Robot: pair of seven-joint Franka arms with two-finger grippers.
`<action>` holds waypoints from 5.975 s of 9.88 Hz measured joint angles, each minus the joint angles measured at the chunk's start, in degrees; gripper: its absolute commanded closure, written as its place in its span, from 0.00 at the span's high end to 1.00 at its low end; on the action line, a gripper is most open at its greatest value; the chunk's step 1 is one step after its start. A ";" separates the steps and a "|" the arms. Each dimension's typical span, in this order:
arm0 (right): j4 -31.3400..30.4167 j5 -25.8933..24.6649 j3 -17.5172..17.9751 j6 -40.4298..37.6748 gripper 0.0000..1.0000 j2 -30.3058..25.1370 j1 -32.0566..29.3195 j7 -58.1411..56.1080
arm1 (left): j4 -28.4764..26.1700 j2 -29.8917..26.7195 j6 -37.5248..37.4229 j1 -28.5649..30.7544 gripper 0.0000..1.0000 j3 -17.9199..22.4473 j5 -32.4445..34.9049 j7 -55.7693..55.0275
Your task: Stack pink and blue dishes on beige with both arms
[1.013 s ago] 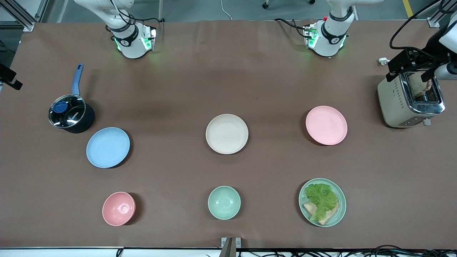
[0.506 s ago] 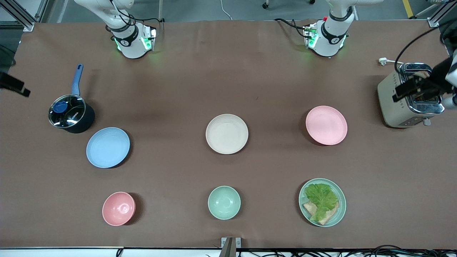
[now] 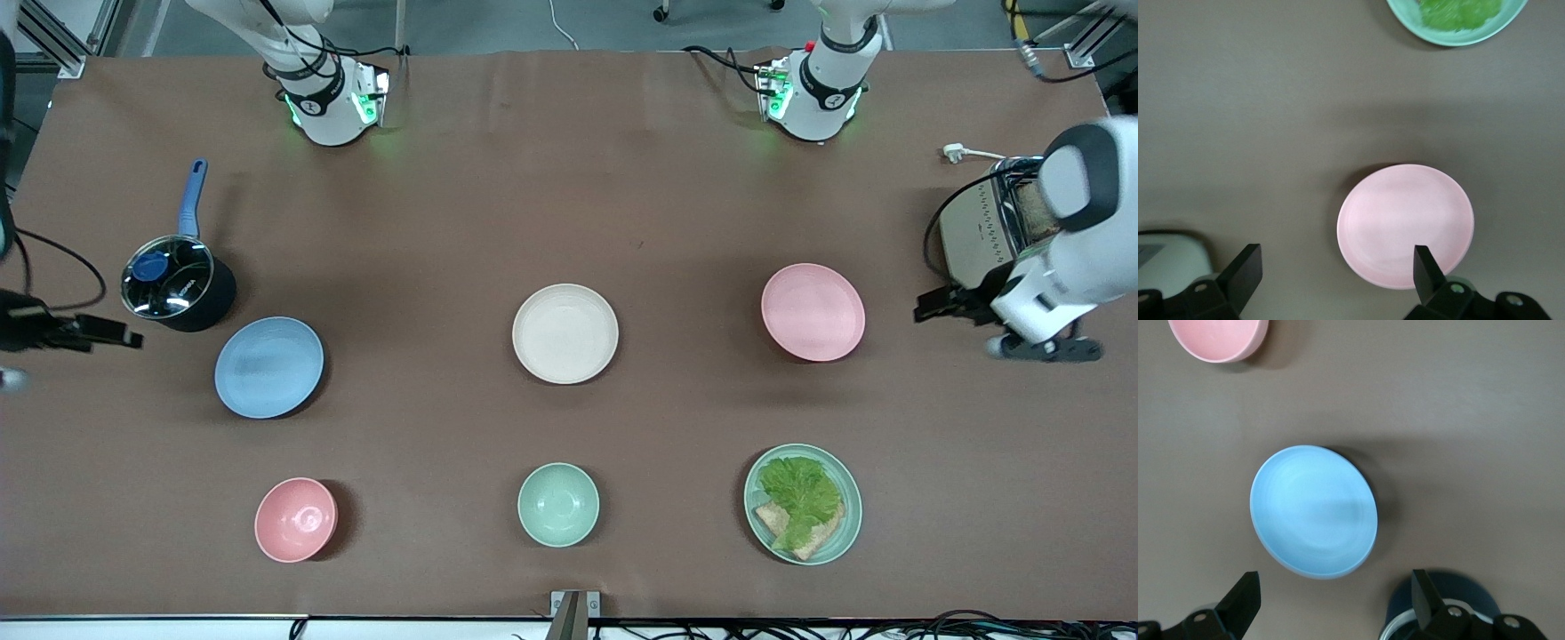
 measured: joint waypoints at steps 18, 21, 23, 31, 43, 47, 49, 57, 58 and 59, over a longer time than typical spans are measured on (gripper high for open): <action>-0.22 11.02 -4.78 0.36 0.01 10.63 -0.79 -12.67 | -4.97 8.70 6.32 1.14 0.00 -7.82 -10.72 4.86; 11.38 4.86 -4.86 -11.20 0.01 8.54 -0.32 -3.33 | -4.15 8.88 14.80 0.55 0.00 -24.05 -10.82 -13.27; 16.89 3.85 -4.77 -19.06 0.01 7.30 1.19 3.93 | -4.17 13.28 24.25 -0.27 0.00 -32.39 -10.68 -24.55; 13.60 2.80 15.58 -16.28 0.01 1.49 7.72 37.03 | 1.79 24.98 30.99 -2.19 1.00 -41.28 16.01 -59.42; -21.96 2.87 43.91 43.63 0.02 4.27 11.16 53.26 | 4.55 -9.22 -1.64 0.81 1.00 -15.70 13.53 -17.80; -23.27 2.86 44.08 46.45 0.09 5.89 12.05 53.25 | 19.75 -12.46 -22.97 0.71 1.00 -8.91 9.32 -8.85; -23.84 2.86 44.09 47.36 0.97 6.30 12.50 53.25 | 21.46 -14.70 -26.39 0.71 1.00 -7.67 9.31 -8.22; -22.13 -8.77 36.21 30.72 1.00 -10.13 5.40 52.99 | 28.07 -14.03 -32.71 0.31 0.99 -3.63 5.32 -9.00; -21.24 -14.34 32.31 25.55 1.00 -14.48 4.86 52.97 | 28.05 -14.02 -32.74 0.30 0.99 -3.70 5.51 -9.95; -19.55 -18.46 28.68 20.10 1.00 -18.01 4.70 52.95 | 28.02 -13.99 -32.76 0.29 0.99 -4.60 5.85 -11.05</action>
